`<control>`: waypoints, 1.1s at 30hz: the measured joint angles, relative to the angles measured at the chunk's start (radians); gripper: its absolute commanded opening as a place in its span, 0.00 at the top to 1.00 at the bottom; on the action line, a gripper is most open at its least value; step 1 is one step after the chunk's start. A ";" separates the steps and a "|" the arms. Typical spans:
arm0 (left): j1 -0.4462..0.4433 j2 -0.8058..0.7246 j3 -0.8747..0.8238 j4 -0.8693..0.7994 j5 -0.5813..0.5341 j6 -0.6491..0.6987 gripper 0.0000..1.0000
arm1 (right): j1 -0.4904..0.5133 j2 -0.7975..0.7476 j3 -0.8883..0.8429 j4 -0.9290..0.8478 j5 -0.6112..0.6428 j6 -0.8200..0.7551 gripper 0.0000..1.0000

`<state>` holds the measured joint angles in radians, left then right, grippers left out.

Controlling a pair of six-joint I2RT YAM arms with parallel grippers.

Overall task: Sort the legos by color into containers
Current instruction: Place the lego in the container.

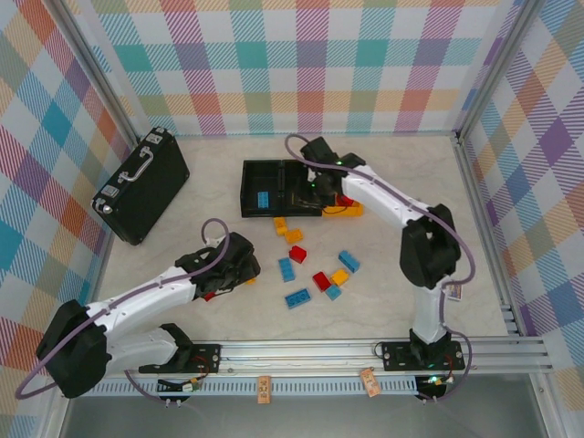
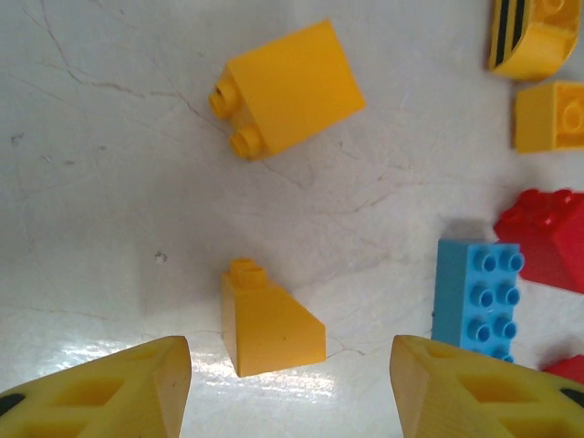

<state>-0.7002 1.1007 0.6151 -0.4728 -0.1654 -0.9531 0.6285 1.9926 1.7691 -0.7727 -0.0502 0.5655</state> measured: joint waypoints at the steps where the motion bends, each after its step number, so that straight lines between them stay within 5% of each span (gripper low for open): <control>1: 0.013 -0.013 -0.006 0.009 0.009 0.001 0.41 | 0.010 0.031 0.041 -0.007 -0.008 -0.004 0.67; 11: 0.191 -0.108 -0.026 0.058 0.119 0.047 0.41 | 0.063 0.347 0.508 -0.088 -0.101 -0.026 0.66; 17: 0.217 -0.111 -0.023 0.045 0.148 0.072 0.41 | 0.072 0.520 0.734 -0.127 -0.157 -0.023 0.64; 33: 0.219 -0.141 -0.023 0.027 0.158 0.080 0.40 | 0.072 0.597 0.805 -0.138 -0.198 0.018 0.50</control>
<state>-0.4812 0.9600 0.5919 -0.4454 -0.0078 -0.8734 0.7002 2.5893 2.5736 -0.9108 -0.2481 0.5831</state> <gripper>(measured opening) 0.596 0.500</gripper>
